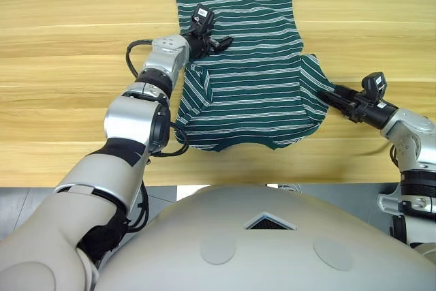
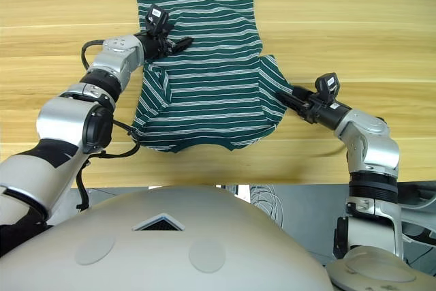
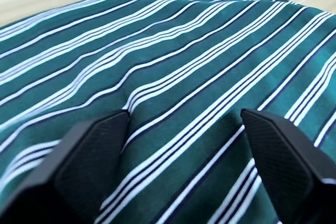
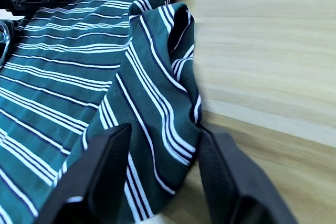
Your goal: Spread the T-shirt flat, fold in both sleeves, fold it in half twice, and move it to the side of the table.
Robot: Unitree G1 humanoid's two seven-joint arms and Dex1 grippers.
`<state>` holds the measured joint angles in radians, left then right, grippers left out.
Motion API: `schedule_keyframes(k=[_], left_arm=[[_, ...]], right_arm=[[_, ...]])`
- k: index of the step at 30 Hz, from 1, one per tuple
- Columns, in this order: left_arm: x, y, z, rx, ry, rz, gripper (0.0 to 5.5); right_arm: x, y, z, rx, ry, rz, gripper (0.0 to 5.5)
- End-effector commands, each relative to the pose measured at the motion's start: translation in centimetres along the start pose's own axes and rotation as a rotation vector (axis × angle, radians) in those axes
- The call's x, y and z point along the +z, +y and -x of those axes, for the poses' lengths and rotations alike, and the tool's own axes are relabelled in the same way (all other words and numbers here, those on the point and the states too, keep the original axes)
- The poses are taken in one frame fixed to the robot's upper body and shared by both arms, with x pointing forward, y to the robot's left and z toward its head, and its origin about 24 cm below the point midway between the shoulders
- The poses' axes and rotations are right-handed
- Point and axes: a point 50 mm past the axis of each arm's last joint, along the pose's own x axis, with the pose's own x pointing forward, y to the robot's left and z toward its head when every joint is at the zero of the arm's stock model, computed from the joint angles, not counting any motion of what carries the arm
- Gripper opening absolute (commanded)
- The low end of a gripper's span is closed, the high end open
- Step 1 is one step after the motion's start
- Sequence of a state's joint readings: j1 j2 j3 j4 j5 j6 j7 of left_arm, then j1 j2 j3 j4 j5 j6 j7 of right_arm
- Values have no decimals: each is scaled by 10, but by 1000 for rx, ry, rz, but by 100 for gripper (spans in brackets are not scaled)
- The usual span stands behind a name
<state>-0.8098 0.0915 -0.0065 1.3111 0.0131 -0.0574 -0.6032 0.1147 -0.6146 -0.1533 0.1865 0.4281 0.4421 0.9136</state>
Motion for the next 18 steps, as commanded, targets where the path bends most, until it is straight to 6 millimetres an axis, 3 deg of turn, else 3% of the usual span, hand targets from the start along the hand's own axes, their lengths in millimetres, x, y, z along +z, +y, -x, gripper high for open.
schedule_keyframes(k=[1, 9, 14, 18], left_arm=[[-7, 3, 3, 7, 28, -6, 385], [-8, 3, 3, 7, 25, 1, 385], [-9, 1, 2, 6, 26, 3, 385], [-9, -3, -1, -3, 26, 5, 385]], right_arm=[[-7, -1, -2, -16, 35, 2, 132], [7, 6, -2, 10, 3, 97, 2], [25, 29, -8, 74, -7, 231, 2], [36, 37, -9, 83, -11, 304, 2]])
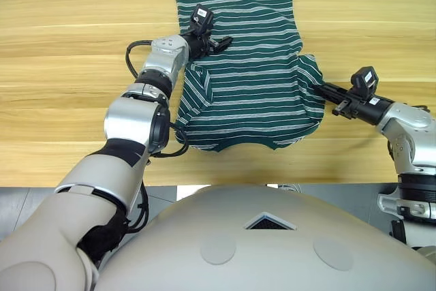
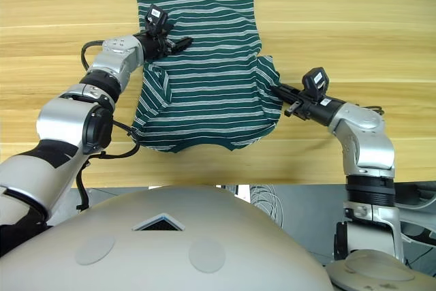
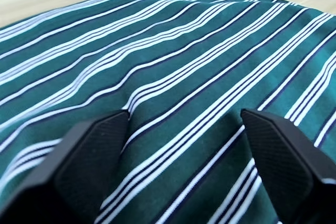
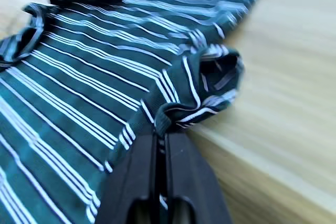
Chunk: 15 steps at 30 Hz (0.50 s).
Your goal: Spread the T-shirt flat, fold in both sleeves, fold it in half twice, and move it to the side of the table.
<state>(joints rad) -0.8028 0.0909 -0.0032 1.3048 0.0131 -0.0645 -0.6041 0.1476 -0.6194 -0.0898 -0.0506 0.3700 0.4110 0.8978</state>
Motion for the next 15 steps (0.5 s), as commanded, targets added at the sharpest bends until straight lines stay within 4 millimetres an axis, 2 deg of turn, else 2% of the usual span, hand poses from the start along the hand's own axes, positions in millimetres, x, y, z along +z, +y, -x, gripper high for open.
schedule_keyframes(k=[1, 10, 15], left_arm=[[-8, -5, -2, -6, 35, 6, 385], [-11, -14, -7, -21, 46, 6, 385], [-12, -16, -8, -24, 46, 9, 385]], right_arm=[[16, 3, 0, 3, 15, 100, 2], [37, 29, -16, 142, 96, 306, 2], [37, 44, -31, 210, 139, 357, 2]])
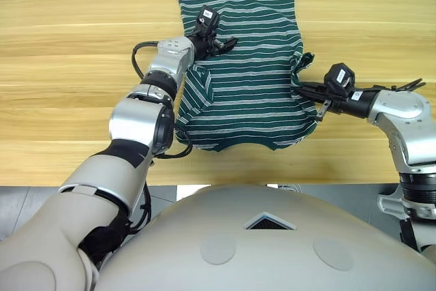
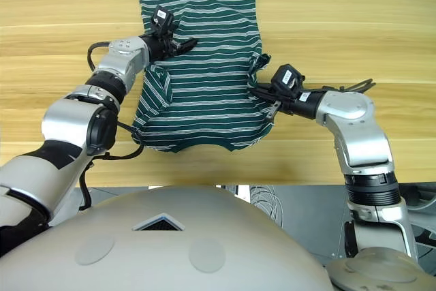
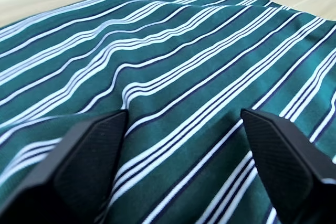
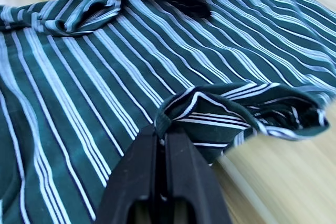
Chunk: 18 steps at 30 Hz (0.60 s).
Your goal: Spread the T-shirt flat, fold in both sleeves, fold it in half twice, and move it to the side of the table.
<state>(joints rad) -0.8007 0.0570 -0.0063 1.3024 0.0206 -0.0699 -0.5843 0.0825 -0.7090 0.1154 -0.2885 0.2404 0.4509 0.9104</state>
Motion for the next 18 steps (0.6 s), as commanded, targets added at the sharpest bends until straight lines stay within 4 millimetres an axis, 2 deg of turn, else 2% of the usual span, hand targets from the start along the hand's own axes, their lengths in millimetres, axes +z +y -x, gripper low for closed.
schedule_keyframes(k=[1, 9, 10, 18], left_arm=[[-12, -6, -1, -11, 53, 13, 385], [-15, -6, -1, -4, 59, 20, 385], [-16, -5, -1, -2, 59, 21, 385], [-17, 0, 2, 18, 67, 17, 385]], right_arm=[[6, 6, -13, 38, 34, 40, 2], [2, 14, -27, 60, 95, 108, 2], [1, 15, -27, 67, 105, 122, 33], [7, 23, -23, 127, 91, 163, 172]])
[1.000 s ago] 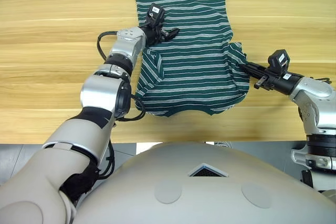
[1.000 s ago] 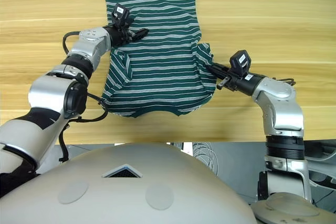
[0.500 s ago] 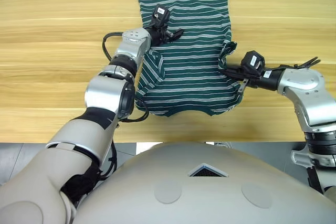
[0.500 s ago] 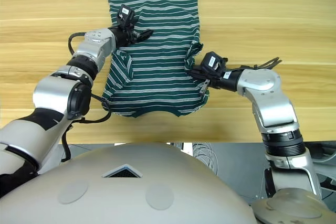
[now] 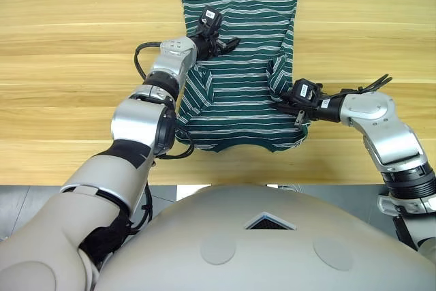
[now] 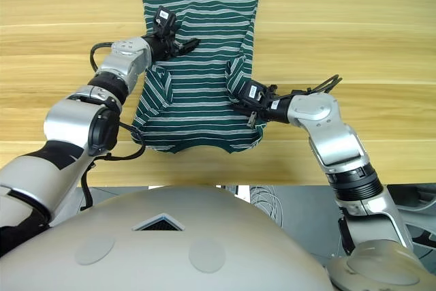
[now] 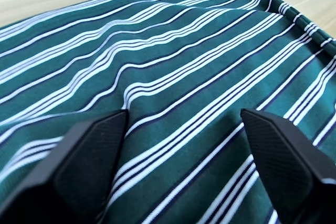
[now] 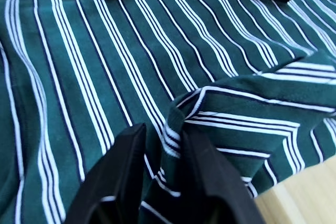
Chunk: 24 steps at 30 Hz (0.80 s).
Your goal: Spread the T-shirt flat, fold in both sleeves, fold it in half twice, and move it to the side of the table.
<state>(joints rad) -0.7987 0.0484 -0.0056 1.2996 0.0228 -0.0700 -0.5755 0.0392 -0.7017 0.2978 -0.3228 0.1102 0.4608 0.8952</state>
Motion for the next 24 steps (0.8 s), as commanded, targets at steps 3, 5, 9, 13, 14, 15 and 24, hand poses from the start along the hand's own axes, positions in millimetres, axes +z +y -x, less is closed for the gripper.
schedule_keyframes(k=[3, 5, 9, 13, 14, 15, 24], left_arm=[[-16, 4, 5, 24, 69, 15, 385], [-16, 5, 6, 27, 67, 15, 385], [-11, 8, 6, 33, 48, 22, 385], [-3, 13, 8, 39, 15, 29, 385], [0, 14, 8, 40, 2, 33, 385], [5, 16, 9, 39, -31, 41, 385], [100, 40, 69, -142, -778, -47, 385]], right_arm=[[7, 6, 6, 57, -18, 50, 215], [12, 9, 7, 94, -58, 34, 232], [24, 2, 17, 101, -140, 5, 232], [35, -11, 34, 84, -251, -39, 232], [37, -15, 37, 71, -271, -51, 232], [35, -21, 38, 43, -273, -61, 232], [-11, -68, 37, -248, -260, 220, 232]])
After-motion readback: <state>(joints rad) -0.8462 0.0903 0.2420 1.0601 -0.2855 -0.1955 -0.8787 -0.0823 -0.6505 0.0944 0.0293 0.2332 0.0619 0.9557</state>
